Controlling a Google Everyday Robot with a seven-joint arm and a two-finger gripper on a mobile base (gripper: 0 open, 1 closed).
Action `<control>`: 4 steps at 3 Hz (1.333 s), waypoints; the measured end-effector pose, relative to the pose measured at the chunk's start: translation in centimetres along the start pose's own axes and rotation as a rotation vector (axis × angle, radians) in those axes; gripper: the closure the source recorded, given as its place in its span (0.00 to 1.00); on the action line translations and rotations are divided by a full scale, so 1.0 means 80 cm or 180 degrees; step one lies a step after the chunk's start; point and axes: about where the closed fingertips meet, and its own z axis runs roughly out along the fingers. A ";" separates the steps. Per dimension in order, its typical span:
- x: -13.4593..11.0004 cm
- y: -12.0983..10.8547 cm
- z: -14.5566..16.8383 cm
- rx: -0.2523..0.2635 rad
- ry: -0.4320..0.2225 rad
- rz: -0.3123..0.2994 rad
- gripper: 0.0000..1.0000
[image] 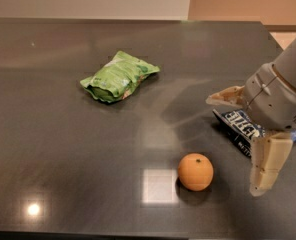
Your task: Pick orange
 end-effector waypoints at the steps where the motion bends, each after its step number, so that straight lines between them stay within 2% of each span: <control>1: -0.013 0.013 0.018 0.0030 -0.0125 -0.0233 0.00; 2: -0.027 0.020 0.037 0.0026 -0.0194 -0.0407 0.00; 4: -0.038 0.016 0.072 -0.0142 -0.0130 -0.0524 0.00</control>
Offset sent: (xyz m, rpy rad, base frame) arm -0.0282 0.0421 -0.0374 0.0832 -0.0464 0.1872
